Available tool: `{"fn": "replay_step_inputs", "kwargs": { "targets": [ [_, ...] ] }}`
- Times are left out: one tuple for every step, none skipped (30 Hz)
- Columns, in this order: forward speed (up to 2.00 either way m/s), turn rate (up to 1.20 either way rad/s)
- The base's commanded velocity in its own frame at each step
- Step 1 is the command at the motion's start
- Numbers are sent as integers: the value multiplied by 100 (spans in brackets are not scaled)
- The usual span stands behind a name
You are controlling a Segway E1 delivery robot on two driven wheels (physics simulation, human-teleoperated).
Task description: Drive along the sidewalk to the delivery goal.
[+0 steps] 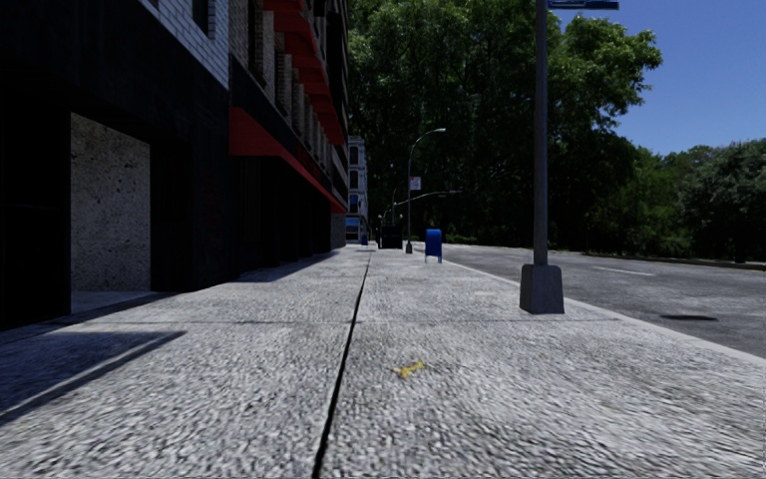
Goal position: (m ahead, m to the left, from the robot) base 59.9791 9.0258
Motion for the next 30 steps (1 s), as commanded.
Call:
{"fn": "replay_step_inputs", "kwargs": {
  "targets": [
    [200,0],
    [200,0],
    [200,0],
    [200,0],
    [200,0],
    [200,0],
    [200,0],
    [200,0],
    [200,0],
    [200,0],
    [200,0],
    [200,0],
    [200,0],
    [200,0],
    [200,0],
    [200,0],
    [200,0],
    [200,0],
    [200,0],
    [200,0],
    [200,0],
    [200,0],
    [200,0],
    [200,0],
    [200,0],
    [200,0],
    [200,0],
    [200,0],
    [200,0],
    [200,0]
  ]
}}
